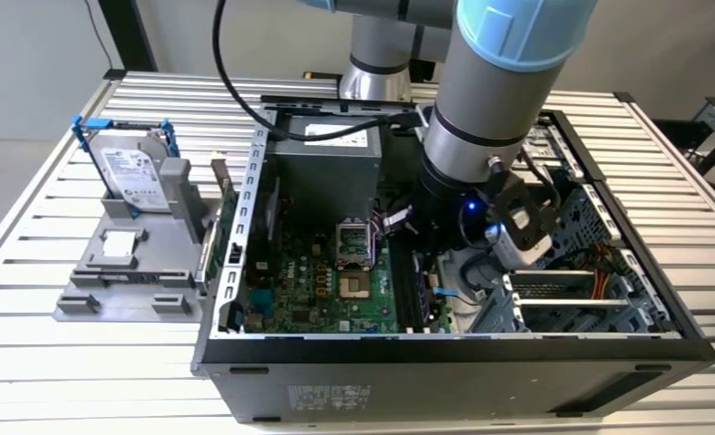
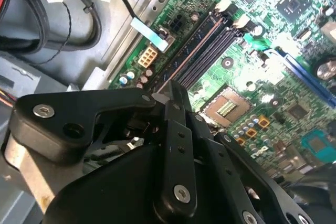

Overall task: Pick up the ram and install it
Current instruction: 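Insert the ram into the slot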

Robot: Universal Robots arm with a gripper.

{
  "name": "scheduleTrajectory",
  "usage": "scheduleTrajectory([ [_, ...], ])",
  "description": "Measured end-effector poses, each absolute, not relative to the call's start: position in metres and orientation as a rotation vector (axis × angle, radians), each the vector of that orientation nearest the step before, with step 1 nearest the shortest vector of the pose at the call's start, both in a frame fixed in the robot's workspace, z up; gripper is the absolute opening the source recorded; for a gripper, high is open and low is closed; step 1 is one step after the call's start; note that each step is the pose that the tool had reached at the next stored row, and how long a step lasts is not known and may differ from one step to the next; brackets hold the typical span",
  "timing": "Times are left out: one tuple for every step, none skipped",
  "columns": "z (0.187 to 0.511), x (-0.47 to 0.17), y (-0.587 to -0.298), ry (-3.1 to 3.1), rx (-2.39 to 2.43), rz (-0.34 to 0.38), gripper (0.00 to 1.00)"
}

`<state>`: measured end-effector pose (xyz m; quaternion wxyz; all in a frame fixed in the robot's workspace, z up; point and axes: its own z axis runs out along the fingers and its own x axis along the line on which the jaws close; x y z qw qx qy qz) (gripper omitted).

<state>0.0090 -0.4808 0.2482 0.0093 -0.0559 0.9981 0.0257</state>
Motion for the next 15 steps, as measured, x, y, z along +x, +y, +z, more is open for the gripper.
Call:
scheduleTrajectory([
  [0.2482,0.0090,-0.4808,3.116,-0.197,0.081,0.00],
  [0.2483,0.0090,-0.4808,3.115,-0.220,0.081,0.00],
  [0.2482,0.0090,-0.4808,3.114,-0.242,0.082,0.00],
  [0.2482,0.0090,-0.4808,3.112,-0.265,0.082,0.00],
  [0.2483,0.0090,-0.4808,3.110,-0.289,0.084,0.00],
  [0.2483,0.0090,-0.4808,3.108,-0.311,0.085,0.00],
  [0.2483,0.0090,-0.4808,3.106,-0.332,0.088,0.00],
  [0.2483,0.0090,-0.4808,3.104,-0.349,0.092,0.00],
  [0.2482,0.0090,-0.4808,3.102,-0.366,0.097,0.00],
  [0.2482,0.0090,-0.4808,3.100,-0.384,0.101,0.00],
  [0.2482,0.0090,-0.4808,3.098,-0.400,0.103,0.00],
  [0.2482,0.0090,-0.4807,3.096,-0.417,0.103,0.00],
  [0.2482,0.0090,-0.4807,3.093,-0.434,0.103,0.00],
  [0.2482,0.0090,-0.4807,3.091,-0.452,0.104,0.00],
  [0.2482,0.0090,-0.4808,3.088,-0.475,0.104,0.00],
])
